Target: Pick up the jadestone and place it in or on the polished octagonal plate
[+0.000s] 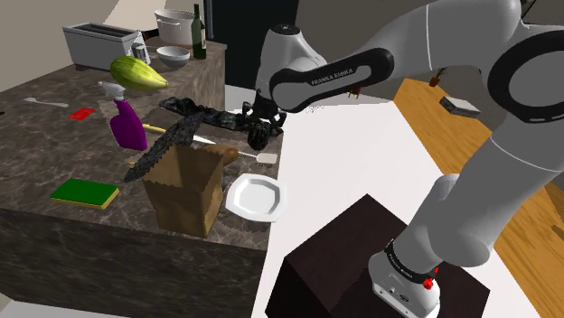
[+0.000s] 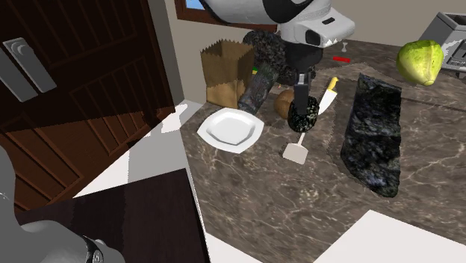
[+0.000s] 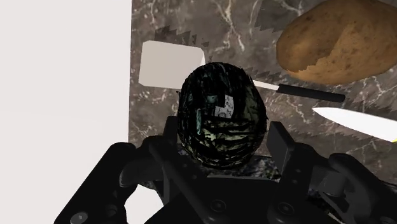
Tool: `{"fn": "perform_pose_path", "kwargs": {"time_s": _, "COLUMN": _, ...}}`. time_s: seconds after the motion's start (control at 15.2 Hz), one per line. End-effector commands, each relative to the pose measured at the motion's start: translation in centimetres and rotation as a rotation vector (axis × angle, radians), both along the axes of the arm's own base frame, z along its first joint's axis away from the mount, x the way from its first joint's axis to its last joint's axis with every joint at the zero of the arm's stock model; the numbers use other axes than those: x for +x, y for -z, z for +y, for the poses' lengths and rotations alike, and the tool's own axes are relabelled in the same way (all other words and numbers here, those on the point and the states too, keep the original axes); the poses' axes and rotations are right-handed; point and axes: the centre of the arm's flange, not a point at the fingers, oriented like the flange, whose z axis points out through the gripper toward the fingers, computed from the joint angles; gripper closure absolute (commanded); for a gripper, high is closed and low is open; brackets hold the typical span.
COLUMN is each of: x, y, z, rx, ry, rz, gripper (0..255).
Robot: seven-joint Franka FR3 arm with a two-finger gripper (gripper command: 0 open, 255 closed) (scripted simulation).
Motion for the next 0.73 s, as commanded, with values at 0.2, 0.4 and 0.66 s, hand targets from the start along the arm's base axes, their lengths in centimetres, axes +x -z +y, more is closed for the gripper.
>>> {"fn": "perform_pose_path", "kwargs": {"time_s": 0.2, "x": -5.2, "y": -0.5, "z": 3.6, "rx": 0.000, "ry": 0.000, "rz": 0.000, "gripper": 255}}
{"fn": "perform_pose_path", "kwargs": {"time_s": 0.4, "x": -8.5, "y": -0.9, "z": 5.8, "rx": 0.000, "ry": 0.000, "rz": 0.000, "gripper": 255}}
{"fn": "perform_pose_path", "kwargs": {"time_s": 0.66, "x": -12.8, "y": -1.3, "z": 8.7, "rx": 0.000, "ry": 0.000, "rz": 0.000, "gripper": 255}}
